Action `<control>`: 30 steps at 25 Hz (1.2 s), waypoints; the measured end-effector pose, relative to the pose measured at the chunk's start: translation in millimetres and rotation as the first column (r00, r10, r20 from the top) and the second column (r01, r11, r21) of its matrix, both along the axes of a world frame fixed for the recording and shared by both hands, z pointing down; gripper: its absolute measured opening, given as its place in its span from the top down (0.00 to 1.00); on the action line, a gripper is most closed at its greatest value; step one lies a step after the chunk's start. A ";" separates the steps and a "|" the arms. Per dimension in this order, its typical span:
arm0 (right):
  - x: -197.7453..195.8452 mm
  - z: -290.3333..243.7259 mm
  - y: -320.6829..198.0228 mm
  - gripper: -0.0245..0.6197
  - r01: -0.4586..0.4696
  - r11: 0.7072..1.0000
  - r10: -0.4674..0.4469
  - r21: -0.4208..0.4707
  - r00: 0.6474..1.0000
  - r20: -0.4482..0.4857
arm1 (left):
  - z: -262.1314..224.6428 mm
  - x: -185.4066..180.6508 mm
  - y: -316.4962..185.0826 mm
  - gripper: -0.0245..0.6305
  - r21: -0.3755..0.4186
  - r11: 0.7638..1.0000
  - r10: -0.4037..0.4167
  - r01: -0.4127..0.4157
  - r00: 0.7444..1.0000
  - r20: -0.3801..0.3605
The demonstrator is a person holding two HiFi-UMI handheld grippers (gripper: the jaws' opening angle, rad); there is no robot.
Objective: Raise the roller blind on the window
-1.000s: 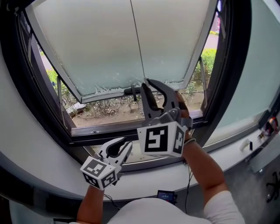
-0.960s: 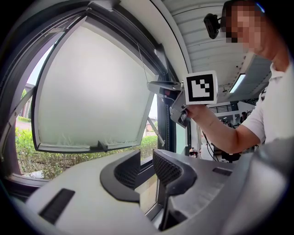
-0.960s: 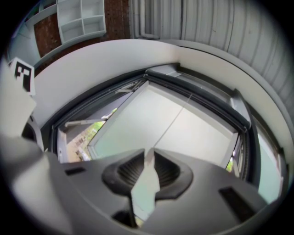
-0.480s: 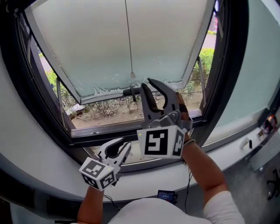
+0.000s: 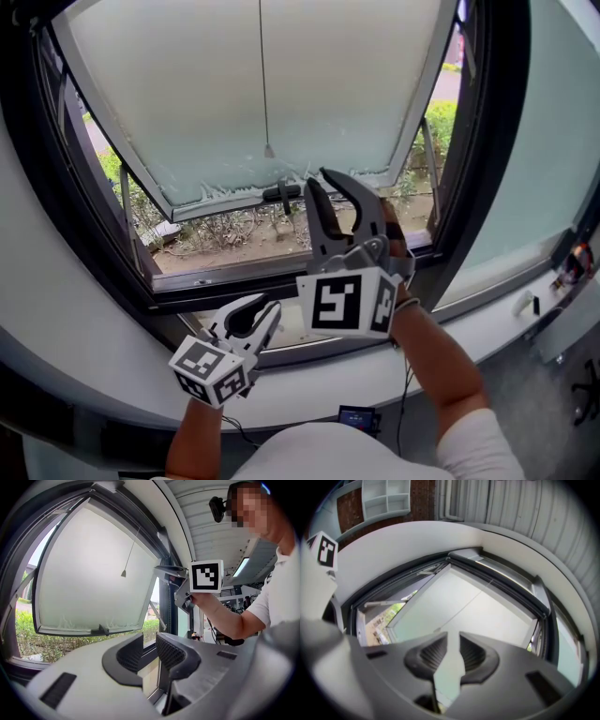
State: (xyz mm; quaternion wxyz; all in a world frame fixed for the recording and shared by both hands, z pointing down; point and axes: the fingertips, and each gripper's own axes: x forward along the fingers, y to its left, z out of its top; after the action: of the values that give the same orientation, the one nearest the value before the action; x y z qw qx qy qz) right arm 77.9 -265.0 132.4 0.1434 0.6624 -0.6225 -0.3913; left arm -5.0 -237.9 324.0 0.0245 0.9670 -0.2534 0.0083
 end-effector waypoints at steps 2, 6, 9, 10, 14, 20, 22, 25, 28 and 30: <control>1.0 1.1 0.2 0.85 -0.004 1.000 0.004 -0.001 1.000 -0.001 | 0.1 0.3 0.3 0.81 -0.001 1.000 0.003 -0.003 1.000 -0.001; 5.2 3.8 3.6 0.85 -0.018 1.000 0.018 -0.001 1.000 0.002 | 0.1 1.0 1.9 0.81 -0.002 1.000 0.010 -0.010 1.000 -0.006; 11.1 5.5 7.5 0.85 -0.032 0.999 0.032 0.003 0.999 0.009 | -0.8 2.5 3.4 0.81 -0.003 1.000 0.015 -0.015 1.000 -0.012; 13.3 5.9 8.7 0.85 -0.036 0.999 0.036 0.004 0.999 0.012 | -1.5 3.1 3.7 0.81 -0.003 1.000 0.016 -0.016 1.000 -0.015; 22.8 10.2 15.3 0.85 -0.039 0.999 0.039 0.000 0.999 0.026 | -2.5 5.6 6.3 0.81 -0.004 1.000 0.021 -0.021 1.000 -0.023; 40.1 27.8 24.1 0.86 -0.034 0.998 0.037 -0.050 0.997 0.062 | -4.8 10.2 13.5 0.81 -0.010 0.999 0.033 -0.033 0.999 -0.039; 44.4 34.3 27.0 0.86 -0.033 0.997 0.038 -0.063 0.997 0.068 | -4.5 11.1 15.5 0.81 -0.012 0.999 0.037 -0.037 0.998 -0.042; 49.4 45.7 31.2 0.87 -0.018 0.995 0.027 -0.098 0.996 0.088 | -4.9 11.2 17.5 0.81 -0.019 0.999 0.036 -0.037 0.998 -0.049; 56.3 58.7 35.7 0.88 0.001 0.990 0.017 -0.139 0.992 0.128 | -4.8 12.9 19.7 0.82 -0.027 0.999 0.037 -0.038 0.998 -0.055; 60.8 69.2 38.3 0.89 0.012 0.987 0.013 -0.162 0.988 0.156 | -2.8 14.5 21.7 0.83 -0.033 0.999 0.040 -0.042 0.998 -0.057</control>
State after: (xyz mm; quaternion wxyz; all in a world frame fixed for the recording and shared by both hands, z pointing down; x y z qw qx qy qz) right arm 138.8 -226.7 201.7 0.1478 0.6774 -0.6615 -0.2859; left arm 9.5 -216.1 321.2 0.0481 0.9713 -0.2327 -0.0142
